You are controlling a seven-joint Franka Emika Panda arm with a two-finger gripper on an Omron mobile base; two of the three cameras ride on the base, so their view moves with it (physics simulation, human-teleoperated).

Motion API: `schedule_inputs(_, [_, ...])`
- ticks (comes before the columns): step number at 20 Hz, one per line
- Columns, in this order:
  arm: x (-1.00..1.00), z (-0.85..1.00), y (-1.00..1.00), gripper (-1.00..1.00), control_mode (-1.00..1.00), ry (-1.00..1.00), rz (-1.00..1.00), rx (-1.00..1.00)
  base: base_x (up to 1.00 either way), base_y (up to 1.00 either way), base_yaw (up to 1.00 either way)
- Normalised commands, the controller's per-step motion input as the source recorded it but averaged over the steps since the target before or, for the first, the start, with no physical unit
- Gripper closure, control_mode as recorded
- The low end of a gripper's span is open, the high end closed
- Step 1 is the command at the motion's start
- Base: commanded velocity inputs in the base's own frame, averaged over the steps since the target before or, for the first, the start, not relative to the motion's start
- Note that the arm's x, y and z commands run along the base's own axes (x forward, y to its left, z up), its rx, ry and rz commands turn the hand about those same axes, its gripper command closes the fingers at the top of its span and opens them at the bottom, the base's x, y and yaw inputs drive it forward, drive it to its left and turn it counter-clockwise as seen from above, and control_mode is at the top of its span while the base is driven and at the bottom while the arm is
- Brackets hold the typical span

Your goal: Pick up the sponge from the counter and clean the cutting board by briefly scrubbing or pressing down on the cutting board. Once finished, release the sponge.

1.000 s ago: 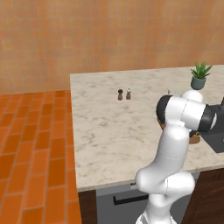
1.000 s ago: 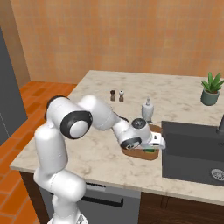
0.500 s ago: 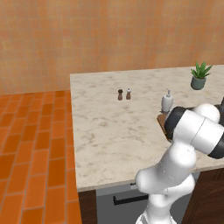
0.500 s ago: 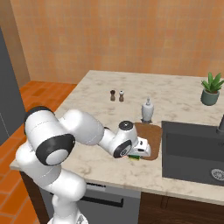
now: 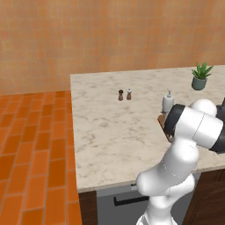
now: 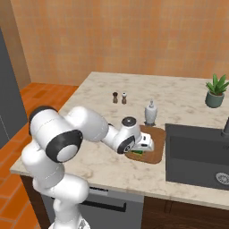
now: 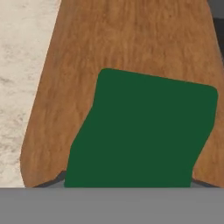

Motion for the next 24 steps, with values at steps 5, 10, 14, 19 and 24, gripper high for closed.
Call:
schedule_inputs(5, [0.55, -0.48, -0.33, 1.0, -1.0, -0.05, 0.04, 0.02, 0.0, 0.0, 0.0])
schedule_inputs(10, [0.54, -0.06, -0.28, 1.0, -1.0, -0.01, 0.0, 0.05, 0.0, 0.0, 0.0])
schedule_inputs(14, [0.17, 0.15, -0.13, 1.0, -1.0, 0.0, 0.0, 0.06, 0.0, 0.0, 0.0])
schedule_inputs(19, [0.38, 0.15, 0.0, 1.0, -1.0, 0.0, 0.0, 0.0, 0.0, 0.0, 0.0])
schedule_inputs(24, [0.67, 0.0, 0.0, 1.0, -1.0, 0.0, 0.0, 0.0, 0.0, 0.0, 0.0])
